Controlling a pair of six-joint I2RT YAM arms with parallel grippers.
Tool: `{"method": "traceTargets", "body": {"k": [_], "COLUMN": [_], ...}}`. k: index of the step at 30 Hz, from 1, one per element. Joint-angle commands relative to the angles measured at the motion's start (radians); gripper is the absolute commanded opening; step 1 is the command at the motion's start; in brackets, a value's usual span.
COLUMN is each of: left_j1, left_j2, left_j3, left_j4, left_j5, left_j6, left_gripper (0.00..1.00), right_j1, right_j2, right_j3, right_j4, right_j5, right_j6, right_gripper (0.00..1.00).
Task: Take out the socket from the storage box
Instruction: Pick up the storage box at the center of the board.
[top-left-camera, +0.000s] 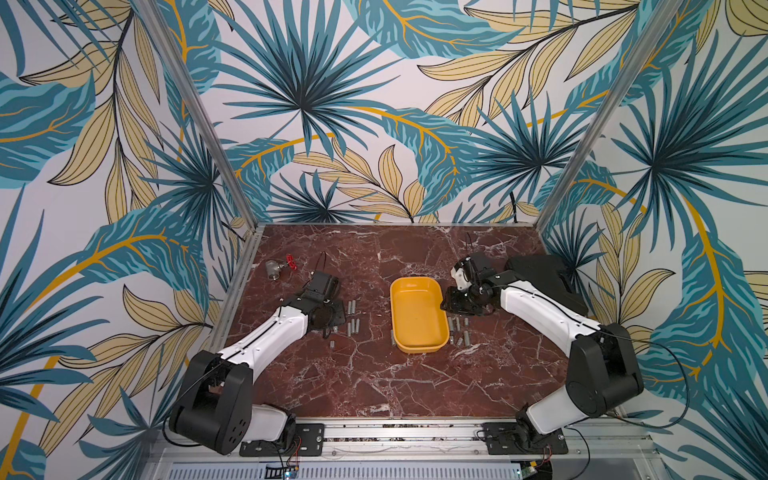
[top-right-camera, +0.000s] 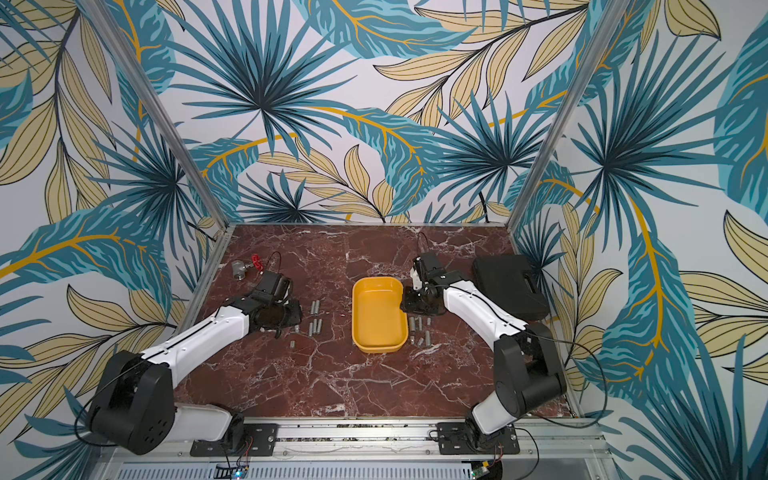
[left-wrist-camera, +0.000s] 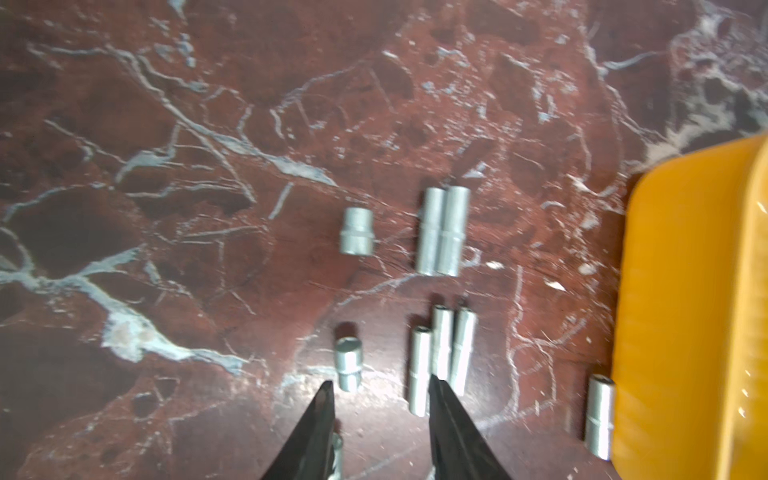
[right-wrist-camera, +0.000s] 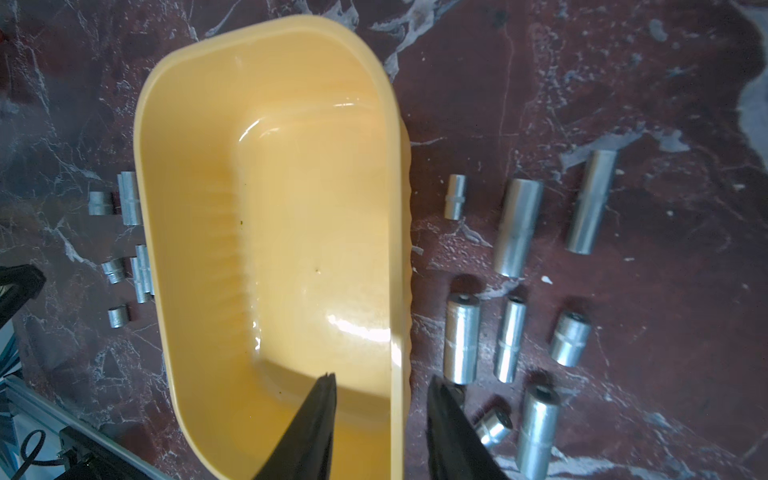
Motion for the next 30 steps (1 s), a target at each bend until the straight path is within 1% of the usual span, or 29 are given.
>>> {"method": "traceTargets", "body": {"k": [1, 5, 6, 11, 13, 16, 20, 26, 30], "left_j1": [-0.056, -0.13, -0.143, -0.165, -0.17, -0.173, -0.175, -0.176, -0.176], "left_j2": [-0.02, -0.013, -0.015, -0.033, -0.039, -0.051, -0.077, -0.096, -0.083], "left_j3": [-0.019, -0.016, -0.017, -0.034, -0.039, -0.046, -0.055, -0.081, -0.093], "left_j4": [-0.006, -0.002, -0.002, 0.011, 0.008, -0.003, -0.012, 0.011, 0.033], "left_j5": [-0.002, -0.021, -0.027, -0.04, -0.04, -0.047, -0.045, -0.047, -0.044], "left_j6": [-0.043, -0.082, -0.093, -0.125, -0.131, -0.137, -0.141, -0.139, -0.134], "left_gripper": [0.41, 0.41, 0.42, 0.42, 0.42, 0.42, 0.42, 0.42, 0.42], "right_j1": [0.018, 0.031, 0.034, 0.063, 0.069, 0.07, 0.064, 0.047, 0.035], "right_j2": [0.05, 0.109, 0.121, 0.186, 0.213, 0.238, 0.25, 0.244, 0.255], "right_j3": [0.024, 0.049, 0.054, 0.087, 0.113, 0.171, 0.258, 0.379, 0.4], "right_j4": [0.007, -0.018, -0.018, -0.025, -0.044, -0.121, -0.272, -0.453, -0.493], "right_j5": [0.011, 0.065, 0.067, 0.069, 0.054, 0.037, 0.03, -0.032, -0.164], "right_j6": [0.013, 0.004, 0.002, 0.005, 0.004, -0.012, -0.054, -0.093, -0.095], "right_gripper": [0.38, 0.36, 0.33, 0.14, 0.0, 0.0, 0.0, 0.0, 0.0]}}
